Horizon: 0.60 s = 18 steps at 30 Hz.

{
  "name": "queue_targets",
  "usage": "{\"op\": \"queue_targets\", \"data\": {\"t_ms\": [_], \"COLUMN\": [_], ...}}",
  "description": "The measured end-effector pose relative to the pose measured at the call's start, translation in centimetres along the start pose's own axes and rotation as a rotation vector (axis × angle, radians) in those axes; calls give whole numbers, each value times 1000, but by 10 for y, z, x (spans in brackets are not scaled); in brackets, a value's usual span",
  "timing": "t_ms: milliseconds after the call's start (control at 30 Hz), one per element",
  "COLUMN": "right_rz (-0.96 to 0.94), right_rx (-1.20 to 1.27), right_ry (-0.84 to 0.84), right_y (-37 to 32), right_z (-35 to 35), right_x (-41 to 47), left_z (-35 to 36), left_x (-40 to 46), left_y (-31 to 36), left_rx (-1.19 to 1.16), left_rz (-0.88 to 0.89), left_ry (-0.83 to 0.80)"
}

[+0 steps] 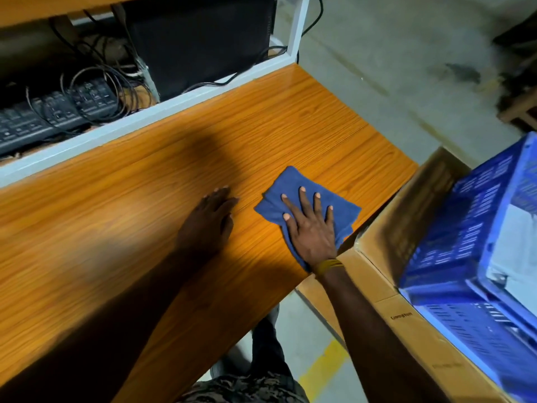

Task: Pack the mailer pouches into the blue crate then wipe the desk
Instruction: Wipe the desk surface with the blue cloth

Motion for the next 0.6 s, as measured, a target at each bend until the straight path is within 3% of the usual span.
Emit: {"op": "queue_targets", "data": {"t_ms": [67, 233, 433, 600], "right_rz": [26, 333, 133, 438], "right_rx": [3, 124, 33, 145], "right_ry": [22, 9, 1, 58], "right_y": [25, 55, 42, 126], "right_z": [-8, -32, -20, -47], "right_x": [1, 63, 46, 75], "left_z": [-1, 3, 14, 17], "left_x": [0, 22, 93, 123], "left_y": [1, 10, 41, 44], "left_rx": [25, 42, -90, -80], "left_rz": [-15, -3, -15, 37], "left_ry": [3, -24, -97, -110]}}
Point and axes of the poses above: each hand's wrist, its own x-axis towards the middle knuckle, its own z-axis out of the palm, y = z × x, the point moved 6 cm from there along x, towards the middle knuckle, and after that the axes turned 9 degrees about -y, right-handed, at the moved point
